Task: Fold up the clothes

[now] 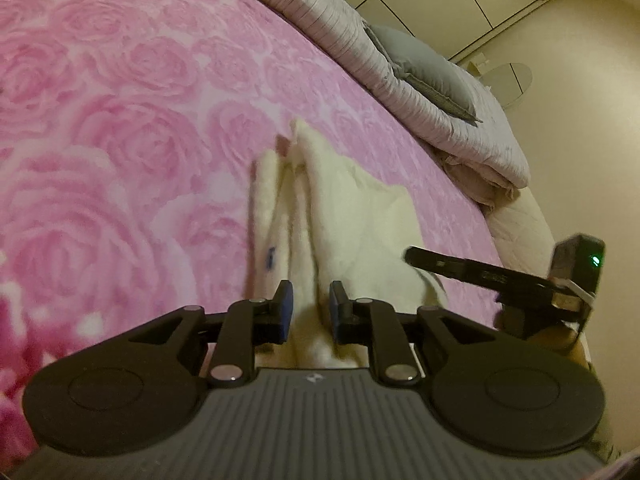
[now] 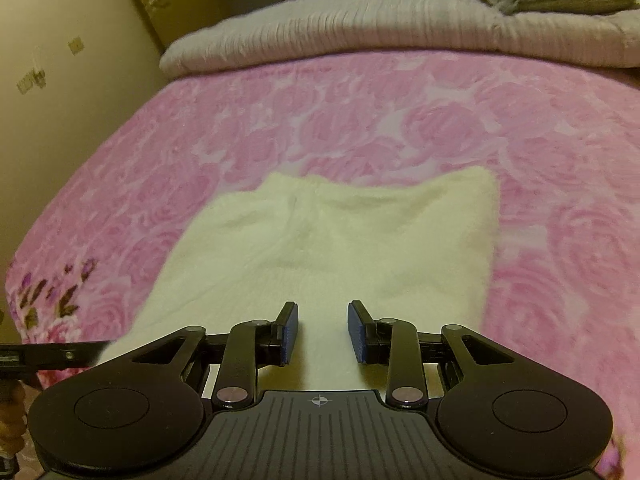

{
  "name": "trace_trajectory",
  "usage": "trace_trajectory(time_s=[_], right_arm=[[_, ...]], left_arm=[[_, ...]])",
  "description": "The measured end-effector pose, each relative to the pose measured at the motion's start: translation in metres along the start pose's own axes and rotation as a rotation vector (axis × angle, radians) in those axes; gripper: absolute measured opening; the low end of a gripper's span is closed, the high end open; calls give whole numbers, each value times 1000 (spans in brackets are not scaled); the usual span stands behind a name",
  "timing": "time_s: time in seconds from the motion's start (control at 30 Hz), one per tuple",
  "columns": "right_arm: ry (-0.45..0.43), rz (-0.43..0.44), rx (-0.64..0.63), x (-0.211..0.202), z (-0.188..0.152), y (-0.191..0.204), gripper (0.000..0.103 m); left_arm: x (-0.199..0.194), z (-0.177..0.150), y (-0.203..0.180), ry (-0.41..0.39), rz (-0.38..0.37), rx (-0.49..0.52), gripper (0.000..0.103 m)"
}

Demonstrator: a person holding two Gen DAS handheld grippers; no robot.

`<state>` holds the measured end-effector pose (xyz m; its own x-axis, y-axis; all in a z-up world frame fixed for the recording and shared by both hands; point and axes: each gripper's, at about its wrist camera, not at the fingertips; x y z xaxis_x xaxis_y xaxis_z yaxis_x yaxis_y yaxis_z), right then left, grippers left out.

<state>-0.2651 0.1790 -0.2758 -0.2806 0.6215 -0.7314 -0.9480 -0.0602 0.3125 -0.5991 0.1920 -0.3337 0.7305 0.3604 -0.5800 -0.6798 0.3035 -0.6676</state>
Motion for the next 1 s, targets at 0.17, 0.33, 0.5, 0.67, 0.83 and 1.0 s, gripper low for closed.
trace_trajectory(time_s=[0.17,0.33,0.5,0.67,0.83,1.0], right_arm=[[-61,-16,75,-42,-22,-17,32],[-68,-33,220,-62,-59,-43,32],[-87,47,393,-64,-82,-63,32],[-98,93,480,-62,-89,-73,32],[-94,69,462,-60,-87,-66,32],[-92,47,446,-55,-85,-57,31]], left_arm=[[-12,-7,1,-26,-19,-42,17],[-16,-17,11,-13,-85,-131,24],[-17,-24,8,-7,-119,-158,32],[-8,-29,11,11,-102,-178,34],[2,-28,1,14,-61,-116,33],[4,-27,-15,-10,23,26,18]])
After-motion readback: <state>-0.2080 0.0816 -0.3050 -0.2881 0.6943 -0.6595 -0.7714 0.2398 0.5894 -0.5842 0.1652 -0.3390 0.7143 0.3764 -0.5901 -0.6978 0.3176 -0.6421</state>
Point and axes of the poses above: each gripper's, at about its wrist camera, not at the fingertips, and x roughly the way its jaws point, y to its left, z to its top, and after that the axes turned 1 degree about x, right-handed
